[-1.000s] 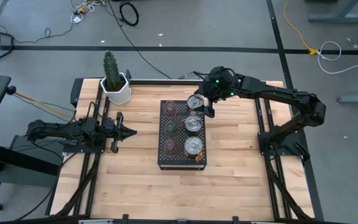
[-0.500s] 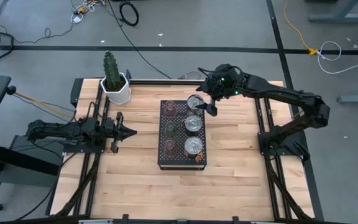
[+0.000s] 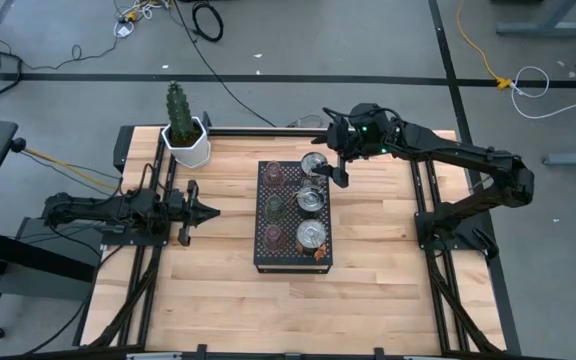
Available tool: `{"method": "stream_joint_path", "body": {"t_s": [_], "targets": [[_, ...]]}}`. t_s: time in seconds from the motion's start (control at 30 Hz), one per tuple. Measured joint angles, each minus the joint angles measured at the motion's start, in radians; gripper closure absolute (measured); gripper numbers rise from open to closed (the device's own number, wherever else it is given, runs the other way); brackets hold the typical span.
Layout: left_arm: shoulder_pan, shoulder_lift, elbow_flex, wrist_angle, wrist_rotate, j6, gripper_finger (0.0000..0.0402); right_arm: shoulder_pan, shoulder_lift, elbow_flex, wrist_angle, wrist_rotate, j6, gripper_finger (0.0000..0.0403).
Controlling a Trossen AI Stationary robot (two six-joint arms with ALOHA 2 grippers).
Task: Pick & Place candle stick holders
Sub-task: Return to Home Position
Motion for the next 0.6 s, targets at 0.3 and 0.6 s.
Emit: {"method": "stream_joint_path", "body": {"t_s": [0.3, 0.6], "targets": [[0.000, 0.000, 0.000, 0.000, 0.000, 0.000, 0.0383, 0.055, -0.002, 0.000, 0.048, -0.001, 0.000, 0.0010], [0.000, 0.000, 0.000, 0.000, 0.000, 0.000, 0.0383, 0.112, -0.002, 0.000, 0.071, 0.089, 0.013, 0.0034]]}}
